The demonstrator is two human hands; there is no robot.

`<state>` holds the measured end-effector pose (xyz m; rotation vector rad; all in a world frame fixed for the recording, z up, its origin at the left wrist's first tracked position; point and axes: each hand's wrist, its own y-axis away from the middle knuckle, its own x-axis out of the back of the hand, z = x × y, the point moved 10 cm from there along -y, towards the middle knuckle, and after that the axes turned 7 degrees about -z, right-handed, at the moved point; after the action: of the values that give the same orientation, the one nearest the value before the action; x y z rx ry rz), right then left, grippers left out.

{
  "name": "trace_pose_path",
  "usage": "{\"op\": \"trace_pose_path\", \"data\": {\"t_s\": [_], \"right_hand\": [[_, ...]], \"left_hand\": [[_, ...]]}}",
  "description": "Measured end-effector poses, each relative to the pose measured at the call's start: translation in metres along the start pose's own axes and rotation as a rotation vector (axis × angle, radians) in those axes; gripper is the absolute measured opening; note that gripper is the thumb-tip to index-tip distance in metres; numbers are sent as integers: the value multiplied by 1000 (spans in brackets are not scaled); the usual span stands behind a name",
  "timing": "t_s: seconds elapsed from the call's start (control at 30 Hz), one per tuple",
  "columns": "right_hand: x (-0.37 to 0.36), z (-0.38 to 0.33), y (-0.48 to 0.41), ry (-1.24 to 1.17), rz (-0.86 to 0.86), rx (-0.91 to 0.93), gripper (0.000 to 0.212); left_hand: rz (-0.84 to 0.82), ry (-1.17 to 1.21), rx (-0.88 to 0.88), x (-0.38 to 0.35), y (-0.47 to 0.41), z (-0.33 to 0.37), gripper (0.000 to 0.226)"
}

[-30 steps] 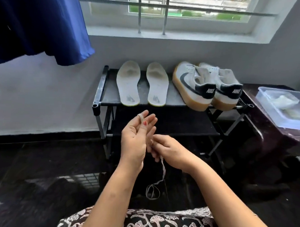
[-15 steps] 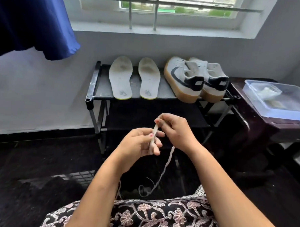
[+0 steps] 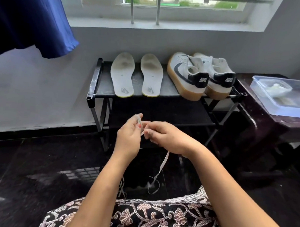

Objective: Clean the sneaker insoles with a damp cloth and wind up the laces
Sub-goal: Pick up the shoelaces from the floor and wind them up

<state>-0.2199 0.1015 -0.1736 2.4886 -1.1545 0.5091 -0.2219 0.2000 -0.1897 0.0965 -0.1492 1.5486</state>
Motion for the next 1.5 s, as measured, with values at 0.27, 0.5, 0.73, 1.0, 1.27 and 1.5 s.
{"op": "trace_pose_path", "data": {"t_s": [0.27, 0.5, 0.73, 1.0, 1.27, 1.5], "right_hand": [[52, -2, 16, 70, 442, 82, 20], [-2, 11, -2, 172, 47, -41, 26], [22, -4, 5, 57, 133, 87, 25], [39, 15, 2, -81, 344, 70, 25], [0, 5, -1, 57, 36, 31, 29], [46, 8, 8, -3, 271, 81, 31]], "left_hand": [[-432, 562, 194, -45, 18, 16, 43], [-44, 905, 72, -4, 7, 9, 34], [-149, 99, 116, -16, 4, -1, 27], [-321, 860, 168, -37, 14, 21, 38], [-59, 742, 64, -6, 1, 6, 32], [-238, 223, 126, -37, 4, -5, 30]]}}
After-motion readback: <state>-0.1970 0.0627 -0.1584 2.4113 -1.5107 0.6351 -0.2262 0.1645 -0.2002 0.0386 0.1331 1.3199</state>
